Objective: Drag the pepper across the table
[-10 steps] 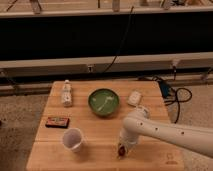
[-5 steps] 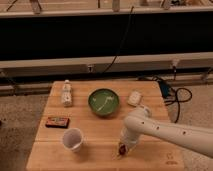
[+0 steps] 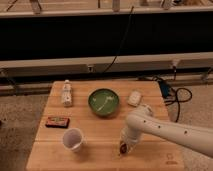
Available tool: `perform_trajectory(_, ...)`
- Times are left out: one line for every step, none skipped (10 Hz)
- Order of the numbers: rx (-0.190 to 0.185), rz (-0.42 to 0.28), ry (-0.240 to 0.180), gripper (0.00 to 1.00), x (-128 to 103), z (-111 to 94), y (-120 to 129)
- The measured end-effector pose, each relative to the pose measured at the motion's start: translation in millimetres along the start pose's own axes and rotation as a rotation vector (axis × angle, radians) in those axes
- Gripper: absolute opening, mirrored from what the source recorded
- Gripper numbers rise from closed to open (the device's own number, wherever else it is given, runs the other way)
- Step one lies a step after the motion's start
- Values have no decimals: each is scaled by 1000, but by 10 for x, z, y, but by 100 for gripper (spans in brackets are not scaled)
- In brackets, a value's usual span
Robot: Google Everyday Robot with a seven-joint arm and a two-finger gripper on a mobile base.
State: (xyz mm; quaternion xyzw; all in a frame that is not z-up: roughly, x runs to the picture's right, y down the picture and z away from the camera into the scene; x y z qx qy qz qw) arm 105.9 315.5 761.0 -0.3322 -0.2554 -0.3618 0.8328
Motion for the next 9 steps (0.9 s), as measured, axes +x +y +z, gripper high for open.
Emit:
perform_trajectory(3, 4, 0, 2, 34, -15, -2)
perform_trajectory(5, 7, -1, 2, 42, -18, 4)
perform_trajectory(8, 11, -2, 2, 66, -30, 10)
perform_trajectory(11, 21, -2, 2, 137, -58, 20)
perform_trajectory(14, 26, -2, 2, 187, -78, 14)
perform_trajectory(14, 29, -2, 2, 225, -90, 21)
perform_trajectory(17, 34, -3, 2, 233, -99, 20)
perform_trajectory(18, 42, -2, 2, 297, -130, 28)
perform_trajectory(17, 45, -1, 2, 364, -151, 47)
